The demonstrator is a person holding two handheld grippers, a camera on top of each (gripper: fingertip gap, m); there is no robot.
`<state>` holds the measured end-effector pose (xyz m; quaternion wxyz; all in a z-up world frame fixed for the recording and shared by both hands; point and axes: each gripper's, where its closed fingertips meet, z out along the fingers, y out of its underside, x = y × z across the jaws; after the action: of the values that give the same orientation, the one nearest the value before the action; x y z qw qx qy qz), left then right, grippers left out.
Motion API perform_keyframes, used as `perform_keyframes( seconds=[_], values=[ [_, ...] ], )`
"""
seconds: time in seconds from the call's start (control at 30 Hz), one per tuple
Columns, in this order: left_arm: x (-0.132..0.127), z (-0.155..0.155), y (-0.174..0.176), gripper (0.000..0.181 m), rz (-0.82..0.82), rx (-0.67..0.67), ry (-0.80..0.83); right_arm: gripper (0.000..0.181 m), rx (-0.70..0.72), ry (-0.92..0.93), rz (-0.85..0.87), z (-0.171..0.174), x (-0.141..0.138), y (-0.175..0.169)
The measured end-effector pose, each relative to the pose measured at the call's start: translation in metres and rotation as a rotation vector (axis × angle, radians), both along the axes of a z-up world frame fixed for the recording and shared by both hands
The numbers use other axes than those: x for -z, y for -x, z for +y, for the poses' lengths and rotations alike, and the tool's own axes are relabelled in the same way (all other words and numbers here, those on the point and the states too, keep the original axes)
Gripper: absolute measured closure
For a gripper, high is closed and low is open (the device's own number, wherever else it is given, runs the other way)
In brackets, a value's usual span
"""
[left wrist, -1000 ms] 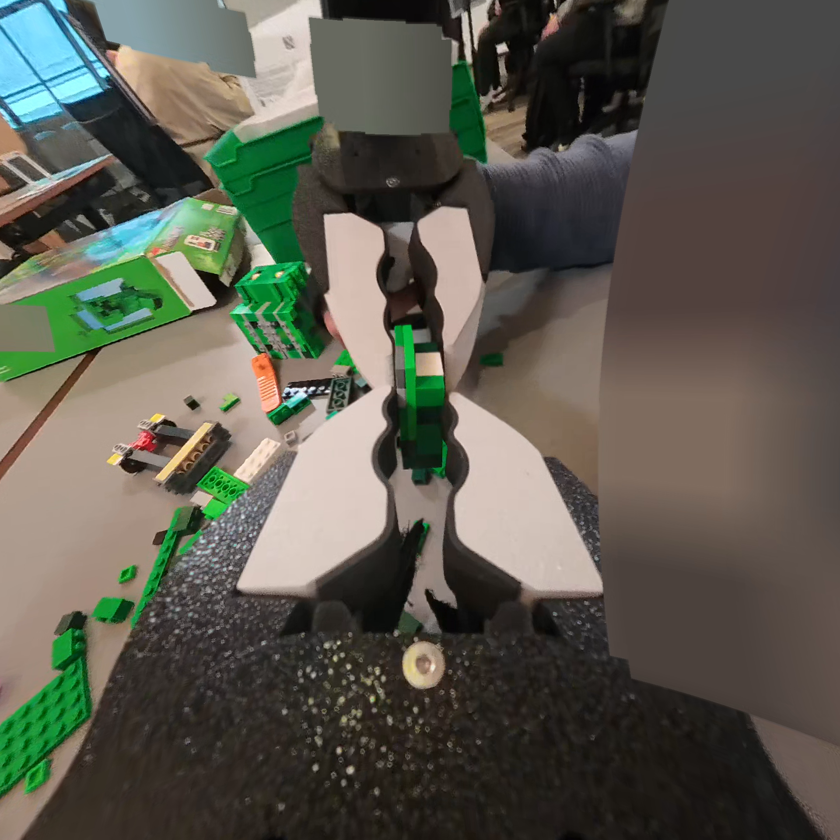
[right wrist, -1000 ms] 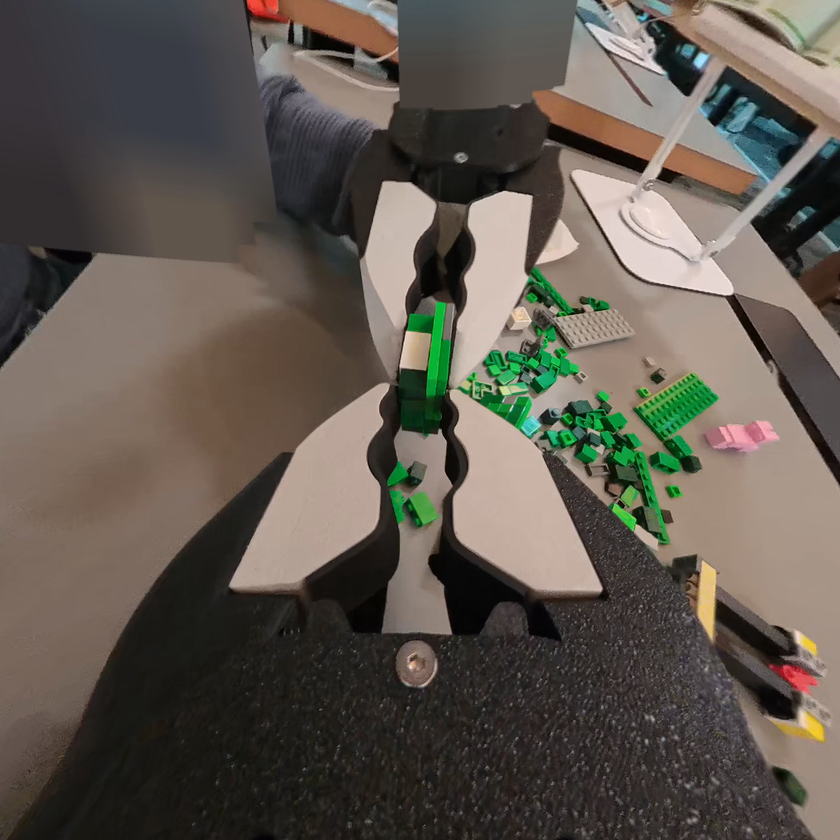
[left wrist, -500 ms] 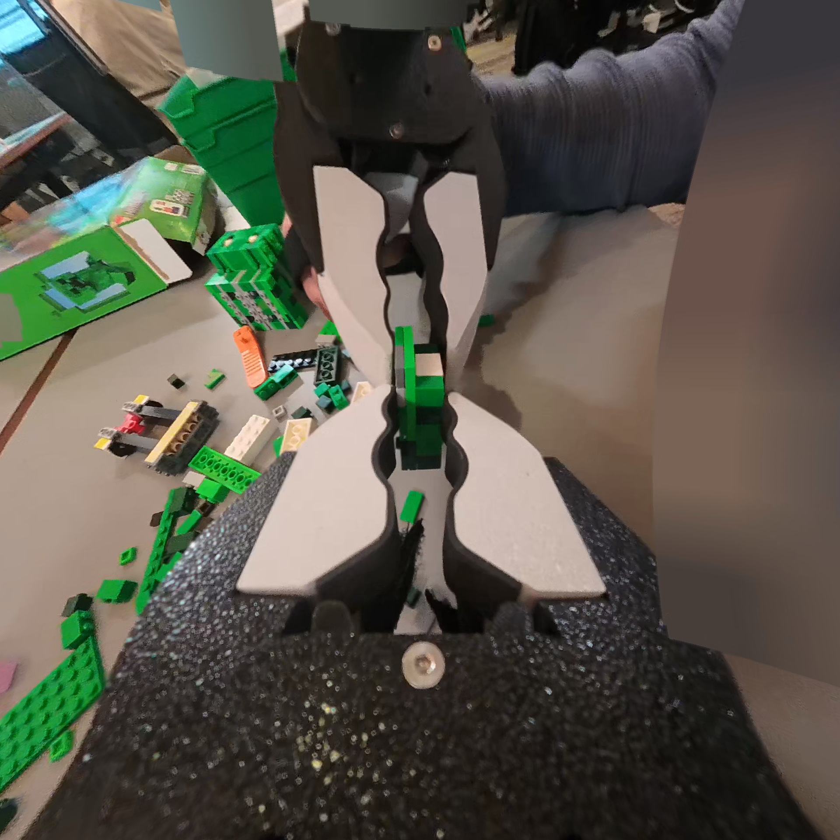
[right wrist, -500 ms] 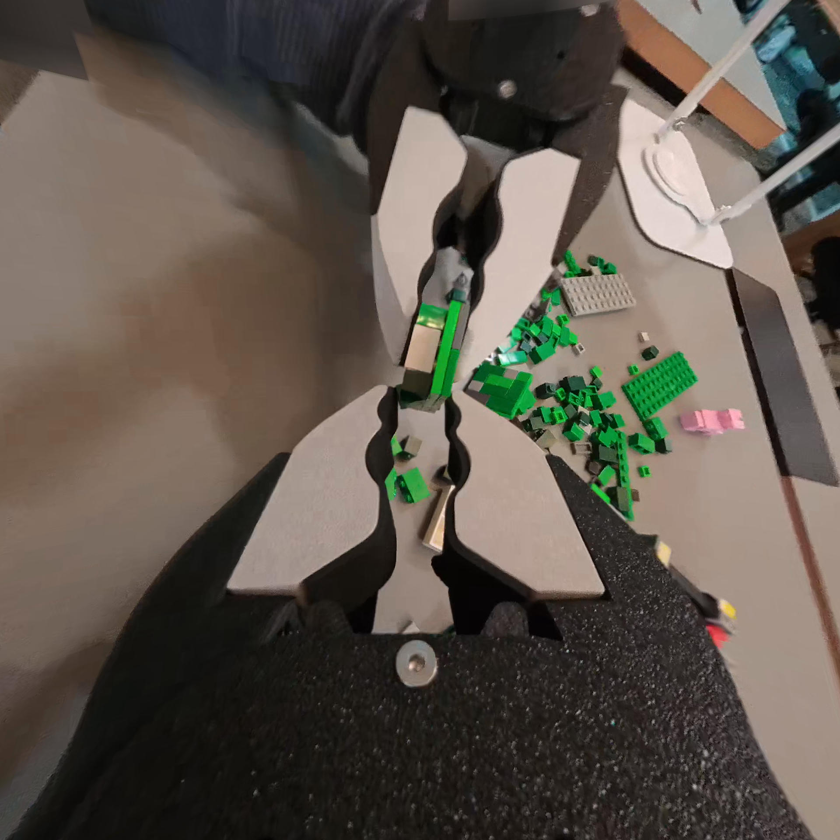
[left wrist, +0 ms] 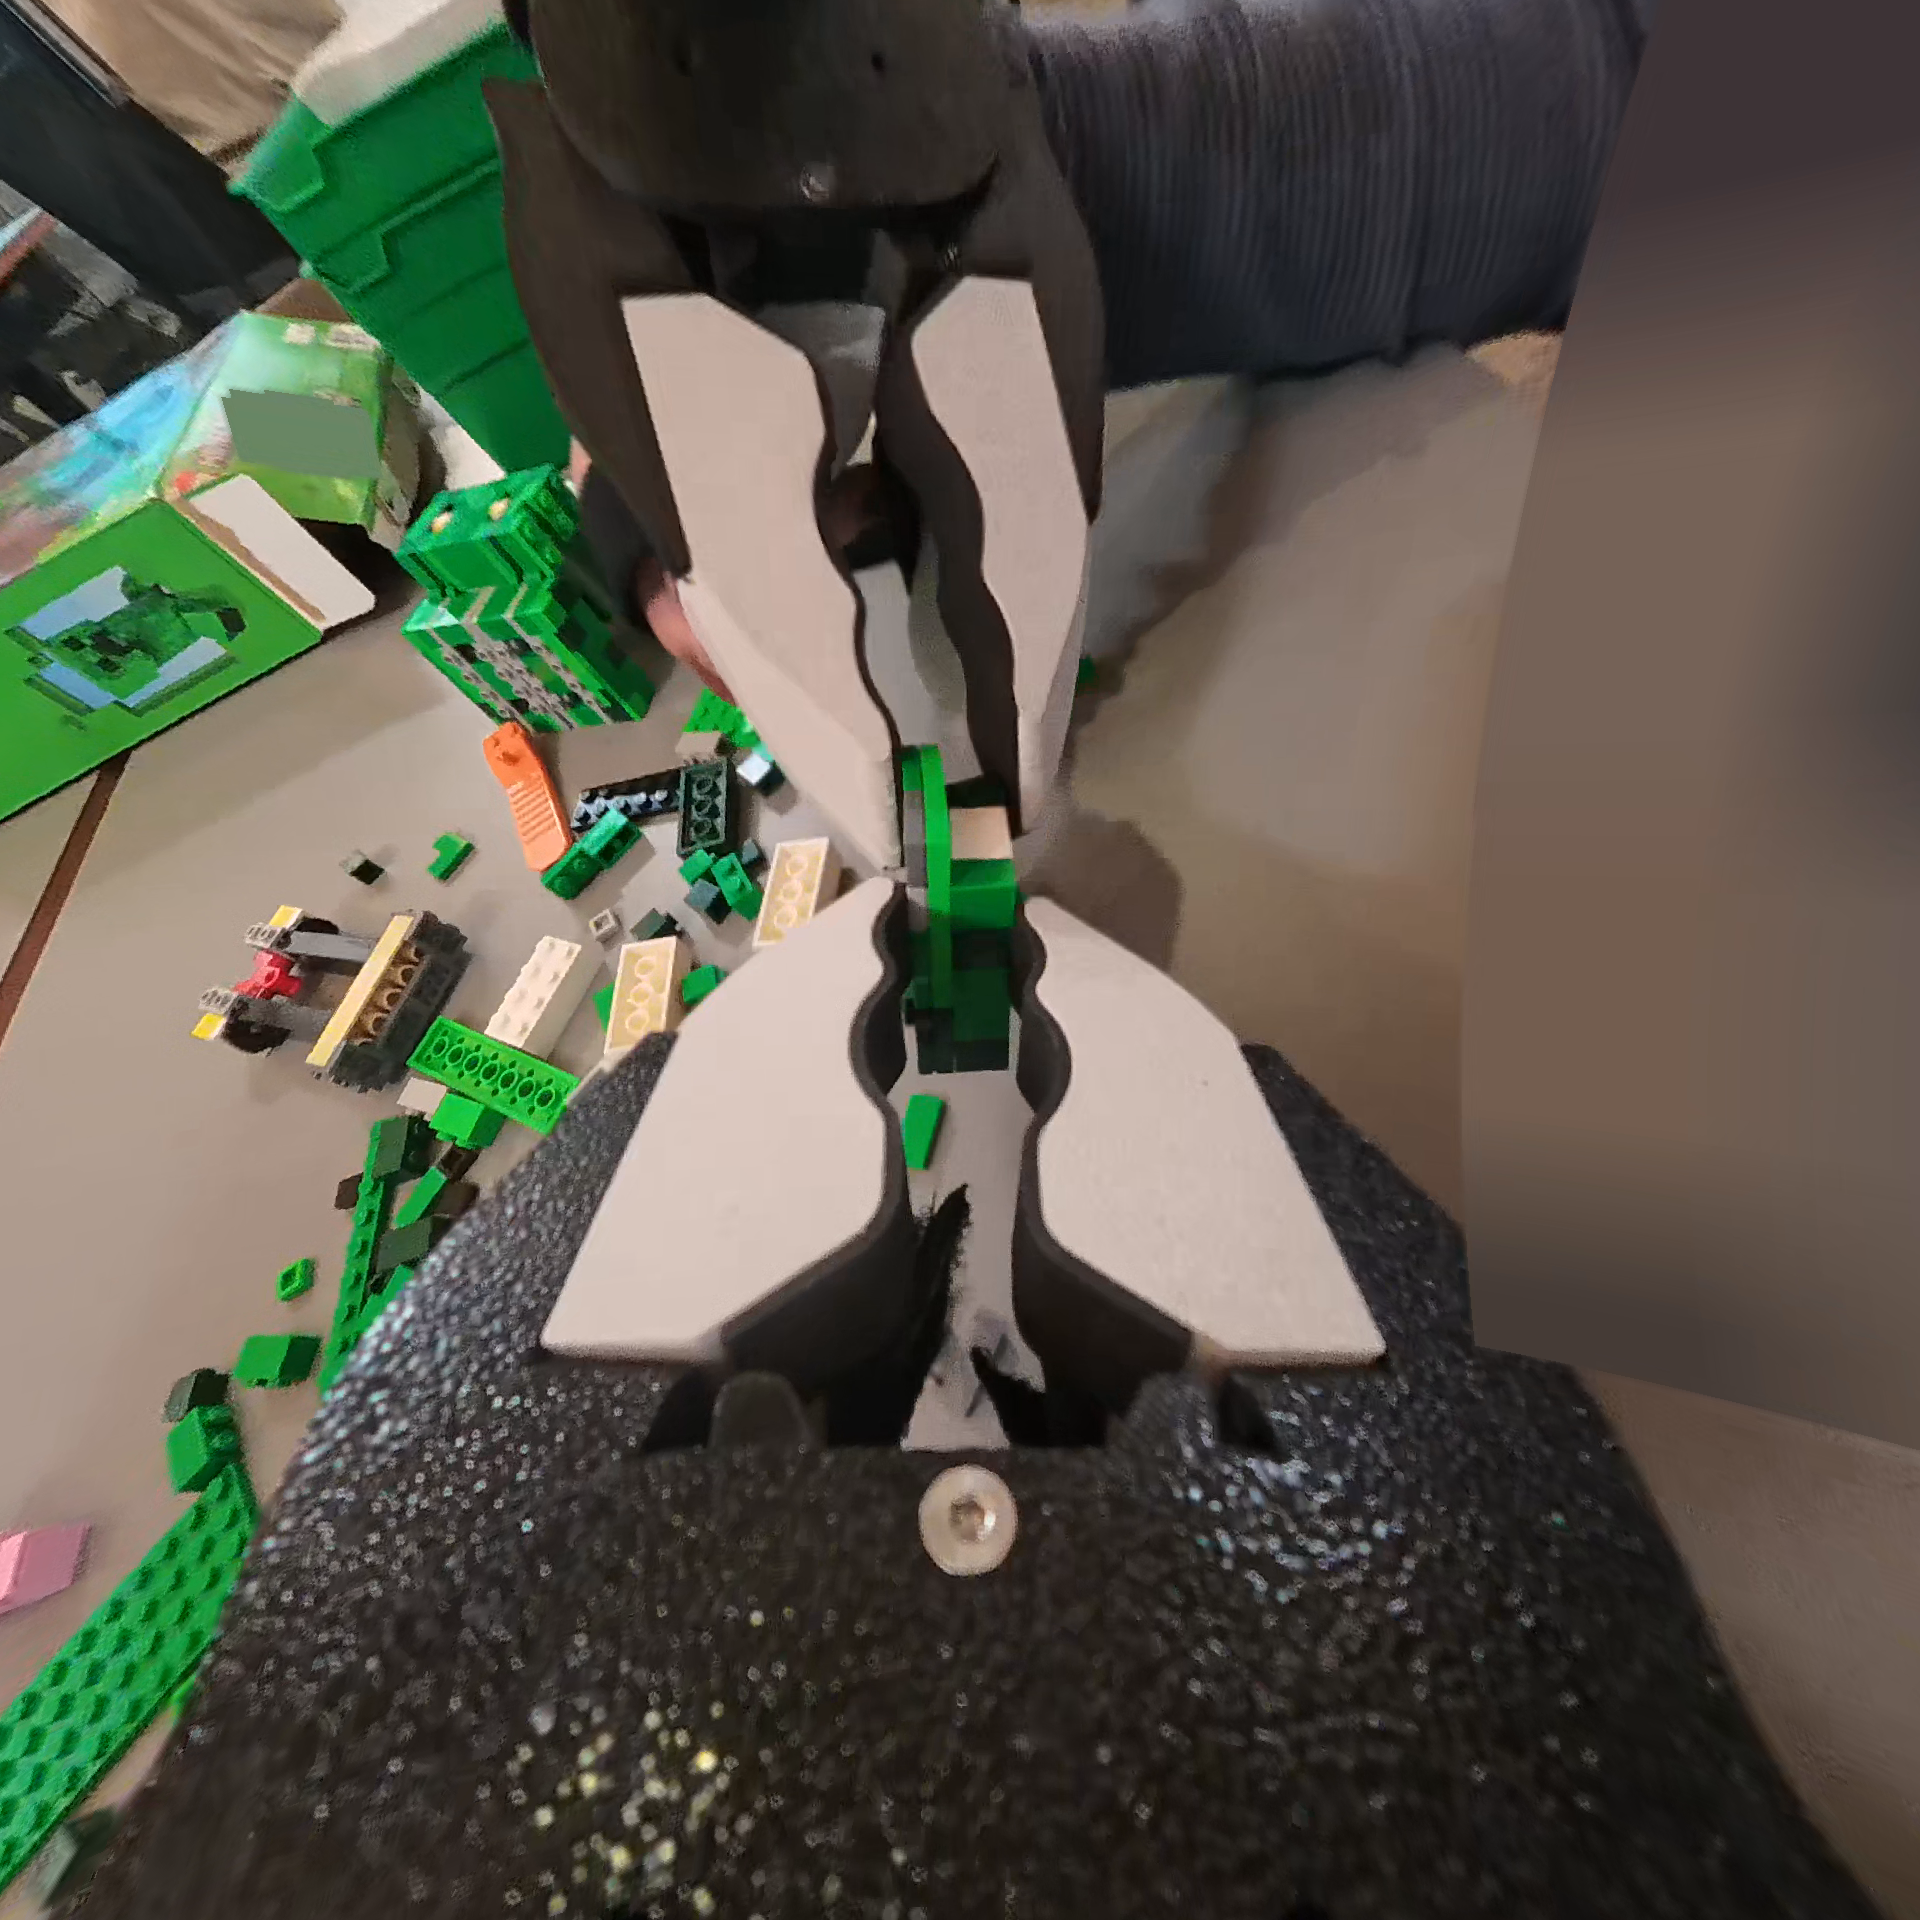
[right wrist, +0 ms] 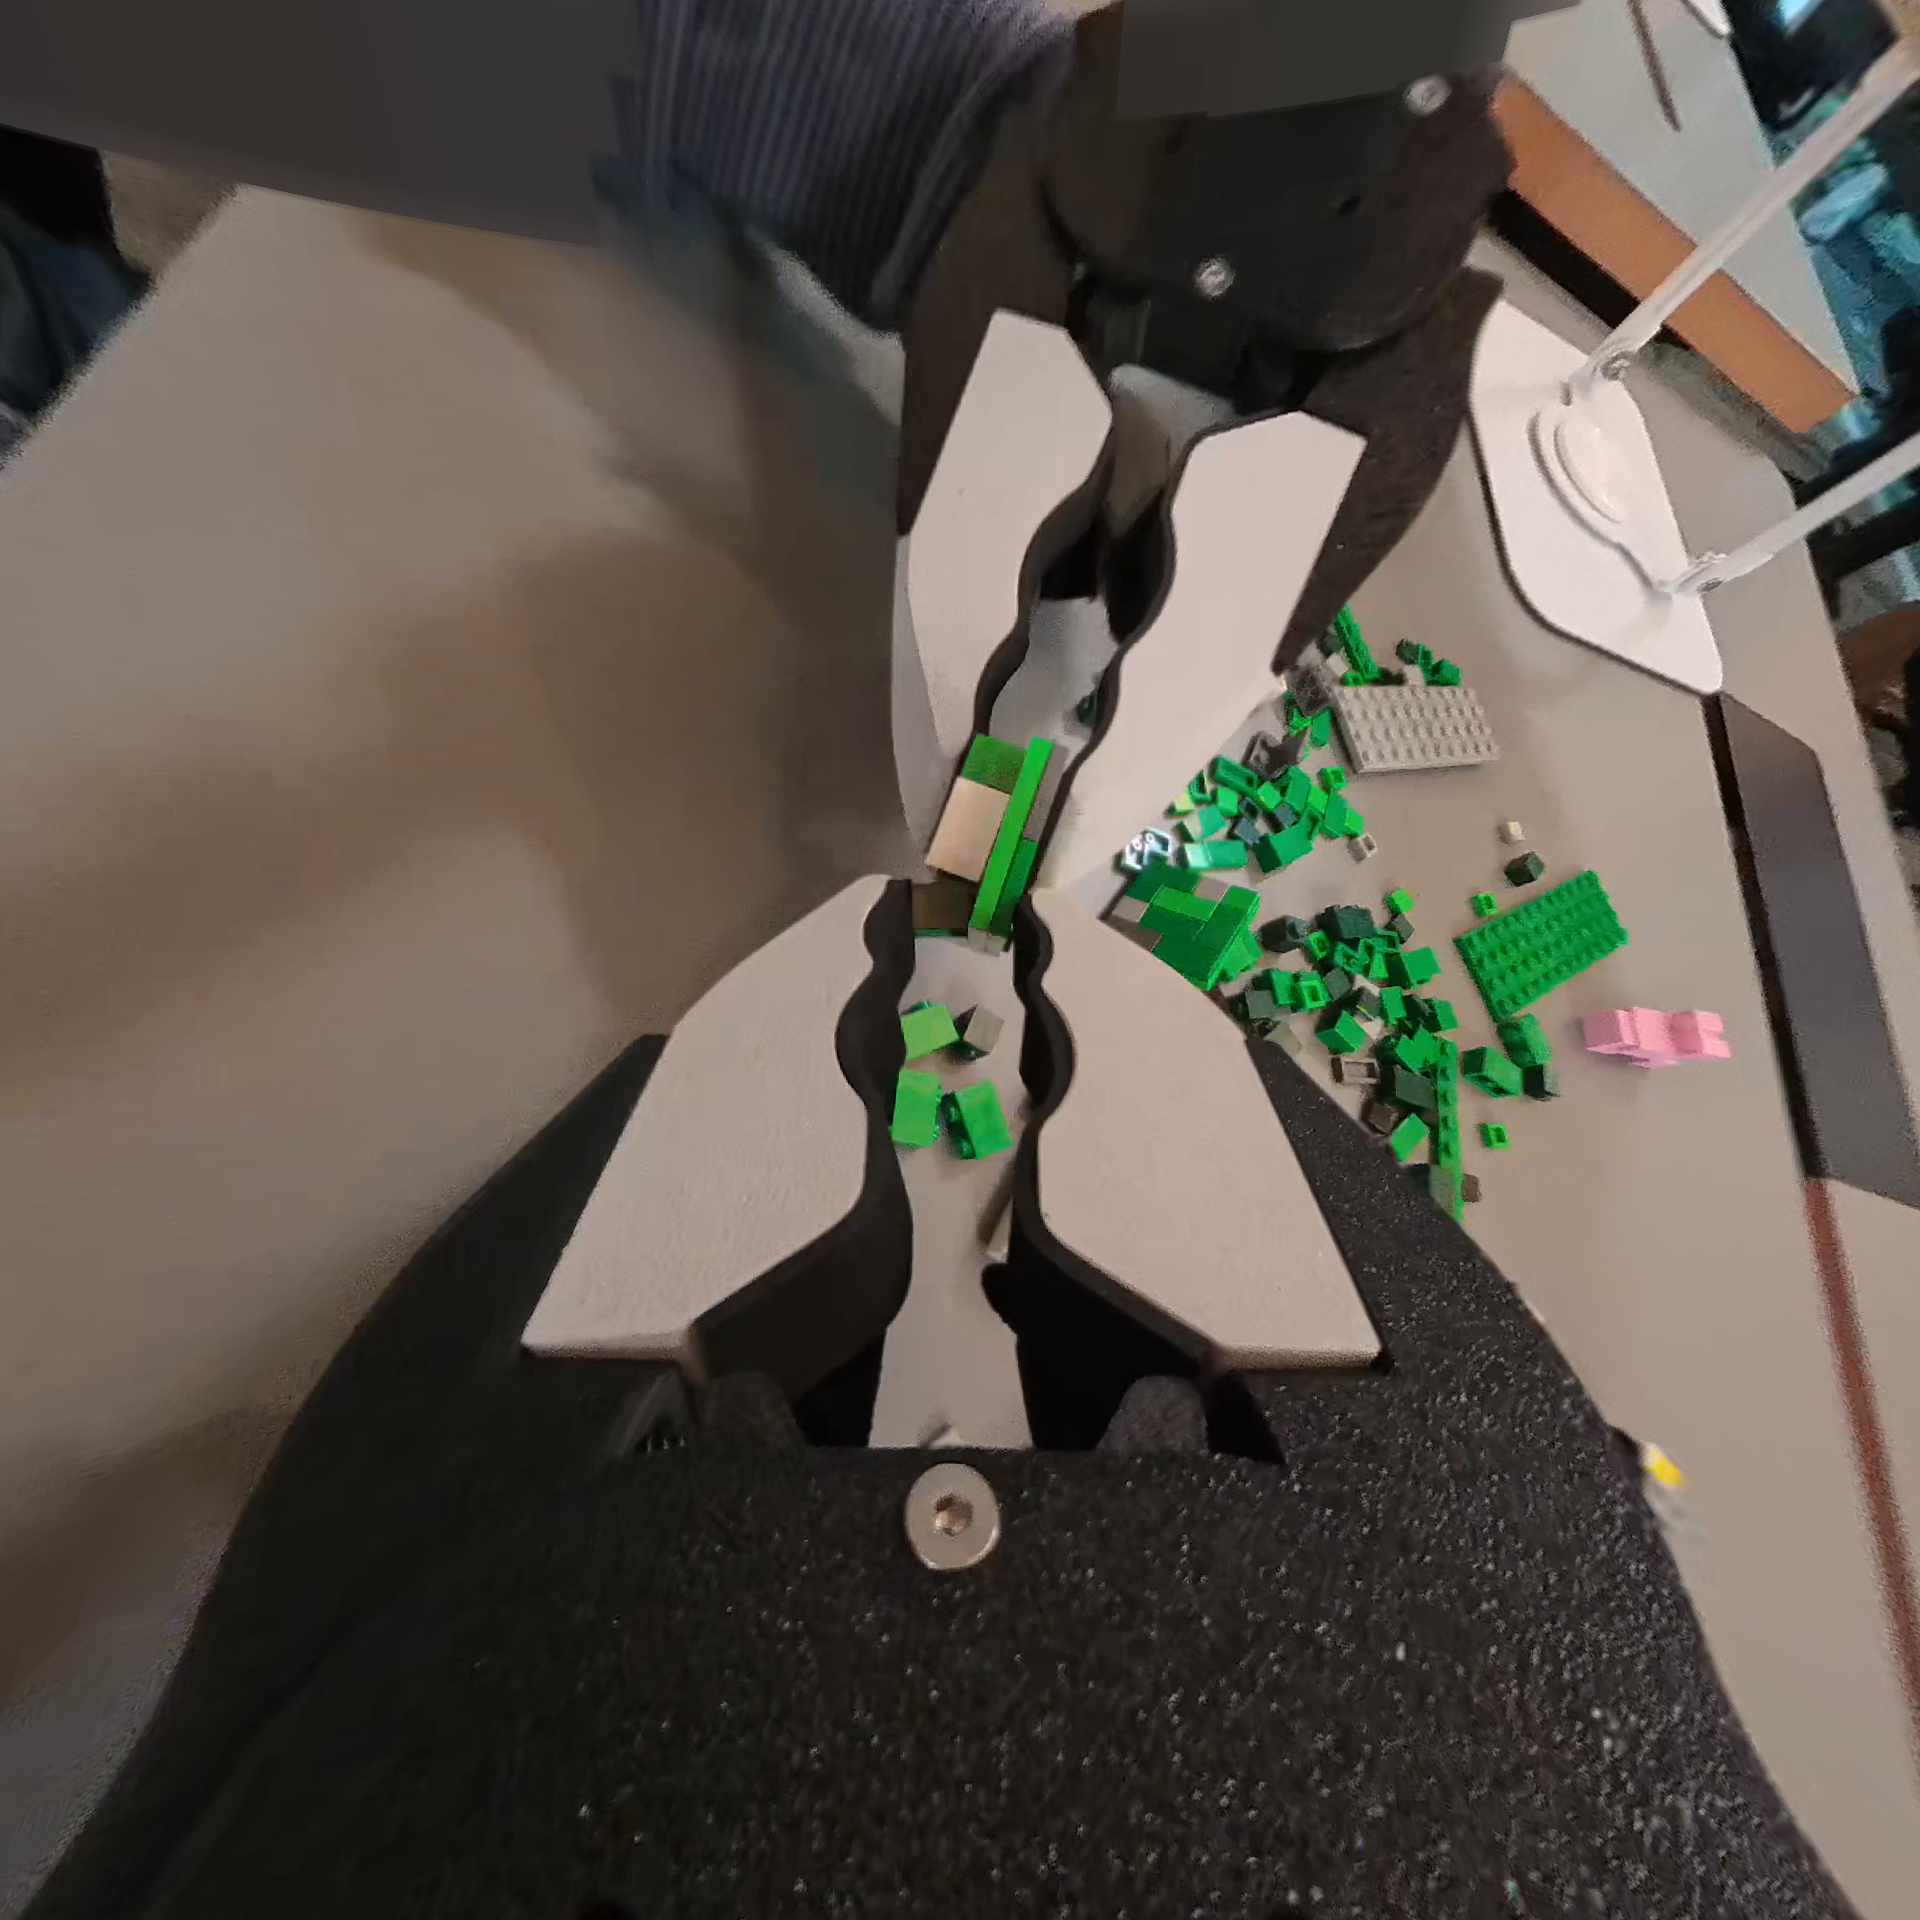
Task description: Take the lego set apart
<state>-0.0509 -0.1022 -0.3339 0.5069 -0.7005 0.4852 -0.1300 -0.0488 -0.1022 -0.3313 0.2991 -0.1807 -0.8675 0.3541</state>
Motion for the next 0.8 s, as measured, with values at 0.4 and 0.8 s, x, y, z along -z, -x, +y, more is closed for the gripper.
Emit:
perform_keyframes(
  seconds=[0.4,0.8],
  values=[
    [0.007,0.006,0.01,0.164,0.086,-0.069,-0.019,0.161,0.079,-0.175,0.018,0.01,0.009,0.01],
    [0.009,0.008,0.013,0.164,0.134,-0.09,-0.031,0.163,0.102,-0.075,-0.019,0.008,0.01,0.012]
  ],
)
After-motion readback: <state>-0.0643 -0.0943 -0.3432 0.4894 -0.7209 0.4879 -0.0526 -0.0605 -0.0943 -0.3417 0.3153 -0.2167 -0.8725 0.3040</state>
